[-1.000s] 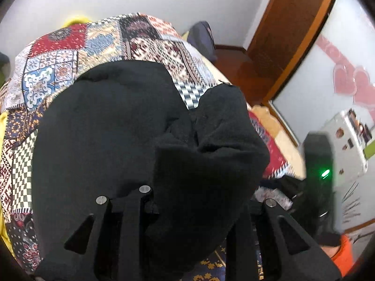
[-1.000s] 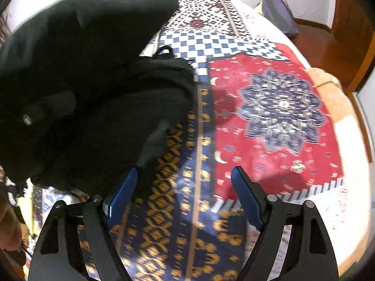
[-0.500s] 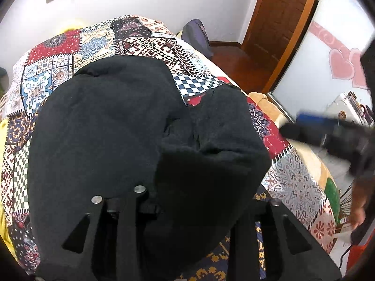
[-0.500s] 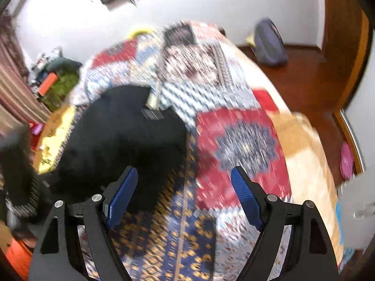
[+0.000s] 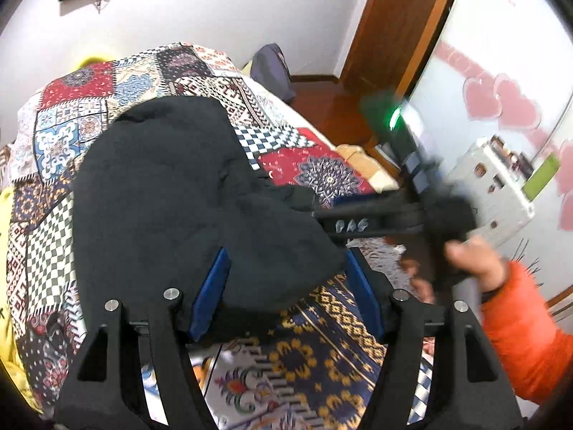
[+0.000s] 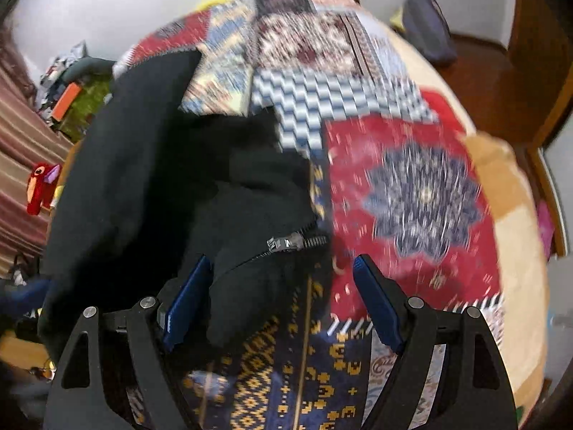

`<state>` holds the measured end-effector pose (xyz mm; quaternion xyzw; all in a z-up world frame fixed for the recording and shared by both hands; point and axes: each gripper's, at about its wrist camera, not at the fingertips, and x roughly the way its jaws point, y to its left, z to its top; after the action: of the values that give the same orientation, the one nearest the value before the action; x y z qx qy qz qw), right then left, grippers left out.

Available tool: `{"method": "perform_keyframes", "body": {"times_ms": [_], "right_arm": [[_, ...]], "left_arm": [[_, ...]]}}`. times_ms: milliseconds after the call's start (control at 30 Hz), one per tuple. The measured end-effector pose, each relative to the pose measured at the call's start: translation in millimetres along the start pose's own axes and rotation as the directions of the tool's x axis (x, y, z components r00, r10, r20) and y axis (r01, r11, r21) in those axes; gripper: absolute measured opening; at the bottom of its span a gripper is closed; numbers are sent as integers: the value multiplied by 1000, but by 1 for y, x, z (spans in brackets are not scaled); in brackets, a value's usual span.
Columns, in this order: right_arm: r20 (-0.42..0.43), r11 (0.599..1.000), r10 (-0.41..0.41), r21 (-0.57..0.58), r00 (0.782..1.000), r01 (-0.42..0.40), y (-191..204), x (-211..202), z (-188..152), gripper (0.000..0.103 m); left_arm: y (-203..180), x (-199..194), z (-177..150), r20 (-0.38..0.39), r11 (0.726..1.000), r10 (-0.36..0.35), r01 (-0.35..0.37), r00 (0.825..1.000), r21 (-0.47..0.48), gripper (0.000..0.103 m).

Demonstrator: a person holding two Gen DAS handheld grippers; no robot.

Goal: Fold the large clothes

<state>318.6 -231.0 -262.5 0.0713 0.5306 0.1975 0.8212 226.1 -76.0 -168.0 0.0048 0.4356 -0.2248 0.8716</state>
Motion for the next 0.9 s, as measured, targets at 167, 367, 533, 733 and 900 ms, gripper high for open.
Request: {"method": "perform_keyframes", "body": {"times_ms": [167, 367, 533, 733, 900], "right_arm": [[-10, 999, 11, 39, 1000, -10, -8, -3, -7, 79], [75, 999, -32, -39, 997, 35, 17, -42, 0, 79], [182, 996, 33, -86, 983, -17, 45, -83, 10, 79], [181, 985, 85, -164, 980, -55, 77, -69, 10, 79], [52, 991, 73, -114, 996, -67, 65, -13, -8, 80]], "left_arm": [[41, -35, 5, 60, 990, 127, -123, 990, -64, 66], [110, -26, 3, -6, 940, 303, -300, 953, -165, 66], [123, -10, -11, -28, 945, 275, -276, 961, -177, 67], [117, -9, -14, -8, 944, 287, -285, 958, -164, 67], [123, -7, -17, -17, 949, 253, -252, 967, -189, 70]]}}
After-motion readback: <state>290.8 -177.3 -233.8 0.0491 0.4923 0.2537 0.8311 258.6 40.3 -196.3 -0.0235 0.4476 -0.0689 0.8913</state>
